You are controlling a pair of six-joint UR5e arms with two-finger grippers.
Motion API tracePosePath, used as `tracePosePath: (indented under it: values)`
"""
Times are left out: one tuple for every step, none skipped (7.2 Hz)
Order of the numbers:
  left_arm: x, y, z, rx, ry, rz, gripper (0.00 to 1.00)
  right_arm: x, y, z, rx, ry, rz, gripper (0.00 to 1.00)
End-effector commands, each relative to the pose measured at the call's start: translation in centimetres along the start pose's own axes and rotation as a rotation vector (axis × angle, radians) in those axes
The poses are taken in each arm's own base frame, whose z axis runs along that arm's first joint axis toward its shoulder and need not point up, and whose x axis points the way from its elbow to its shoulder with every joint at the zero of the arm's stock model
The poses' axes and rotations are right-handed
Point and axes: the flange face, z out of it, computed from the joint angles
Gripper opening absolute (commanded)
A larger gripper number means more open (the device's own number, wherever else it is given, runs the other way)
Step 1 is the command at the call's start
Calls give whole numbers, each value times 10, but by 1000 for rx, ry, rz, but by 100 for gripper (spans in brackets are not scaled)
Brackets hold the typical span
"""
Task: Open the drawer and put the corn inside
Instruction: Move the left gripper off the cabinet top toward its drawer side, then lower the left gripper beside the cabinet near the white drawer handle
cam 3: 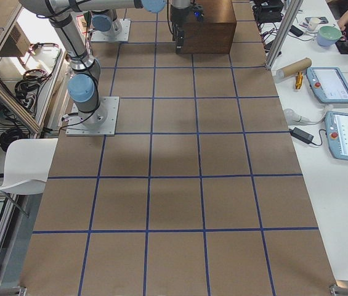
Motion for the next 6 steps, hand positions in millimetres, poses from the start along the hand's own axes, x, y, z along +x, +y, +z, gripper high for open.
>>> tracePosePath:
  values:
    - [-25,-7,-3,8,3,-25,100,0,0,0,0,-1,0,100]
    - [-56,-14,-3,3,2,-65,100,0,0,0,0,-1,0,100]
    - [-87,-21,1,-6,-2,-65,100,0,0,0,1,1,0,100]
    - [-122,-26,4,-16,1,-11,100,0,0,0,1,1,0,100]
    - [-161,-31,9,-26,4,35,100,0,0,0,0,1,1,100]
    - [-201,-35,15,-37,8,32,100,0,0,0,0,1,0,100]
